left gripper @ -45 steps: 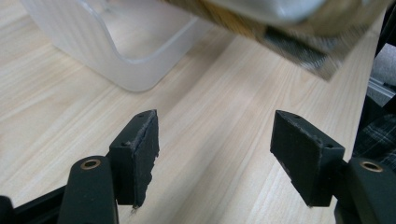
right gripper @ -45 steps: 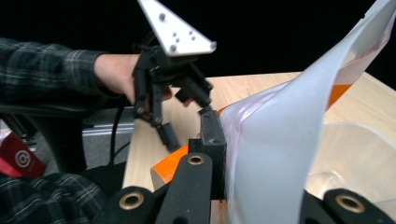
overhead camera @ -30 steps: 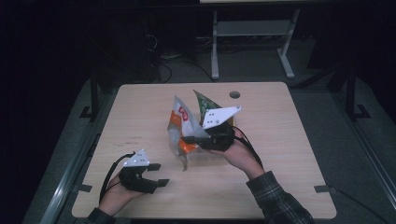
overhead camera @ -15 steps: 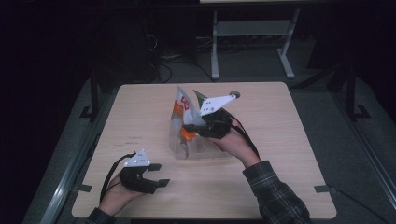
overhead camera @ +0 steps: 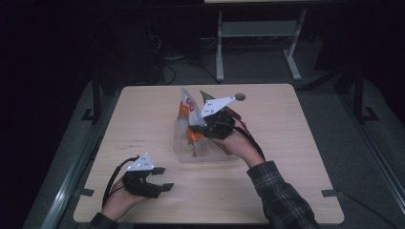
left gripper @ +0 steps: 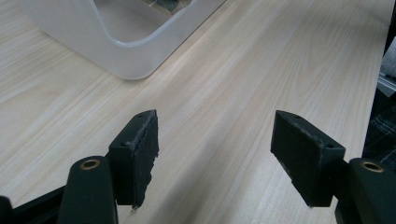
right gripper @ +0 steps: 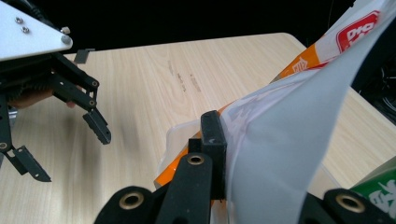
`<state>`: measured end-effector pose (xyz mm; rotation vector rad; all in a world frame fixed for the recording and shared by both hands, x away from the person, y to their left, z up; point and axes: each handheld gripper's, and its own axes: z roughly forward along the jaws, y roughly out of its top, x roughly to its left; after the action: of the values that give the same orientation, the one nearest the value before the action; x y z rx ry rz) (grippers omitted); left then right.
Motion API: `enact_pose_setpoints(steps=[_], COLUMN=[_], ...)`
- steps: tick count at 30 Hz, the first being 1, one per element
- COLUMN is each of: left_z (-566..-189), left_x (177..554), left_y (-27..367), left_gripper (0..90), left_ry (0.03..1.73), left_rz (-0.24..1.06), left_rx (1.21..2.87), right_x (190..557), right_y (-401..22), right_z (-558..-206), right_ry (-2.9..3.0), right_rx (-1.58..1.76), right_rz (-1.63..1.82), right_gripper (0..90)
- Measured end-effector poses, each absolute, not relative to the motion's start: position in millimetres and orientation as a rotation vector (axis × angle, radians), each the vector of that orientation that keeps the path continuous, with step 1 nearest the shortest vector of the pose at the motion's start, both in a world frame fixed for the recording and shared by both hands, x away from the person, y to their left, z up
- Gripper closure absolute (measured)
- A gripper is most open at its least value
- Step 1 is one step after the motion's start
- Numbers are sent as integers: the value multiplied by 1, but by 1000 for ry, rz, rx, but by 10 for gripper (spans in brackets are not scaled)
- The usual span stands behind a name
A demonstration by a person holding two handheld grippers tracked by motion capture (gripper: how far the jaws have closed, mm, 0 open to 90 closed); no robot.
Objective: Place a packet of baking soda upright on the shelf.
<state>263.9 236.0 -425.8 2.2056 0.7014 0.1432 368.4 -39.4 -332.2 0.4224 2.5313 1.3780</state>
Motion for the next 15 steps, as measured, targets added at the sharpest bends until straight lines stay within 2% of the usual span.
enact_pose_setpoints(steps=[15], left_z=[-426], left_x=[264], left_y=[235], left_gripper=[317], left_ry=[704], left_rz=[132], left_rx=[2196], right_x=[375], right_y=[-40], right_z=[-355], right_ry=[2599], right_rx=[452], right_rz=[1307], right_gripper=[900])
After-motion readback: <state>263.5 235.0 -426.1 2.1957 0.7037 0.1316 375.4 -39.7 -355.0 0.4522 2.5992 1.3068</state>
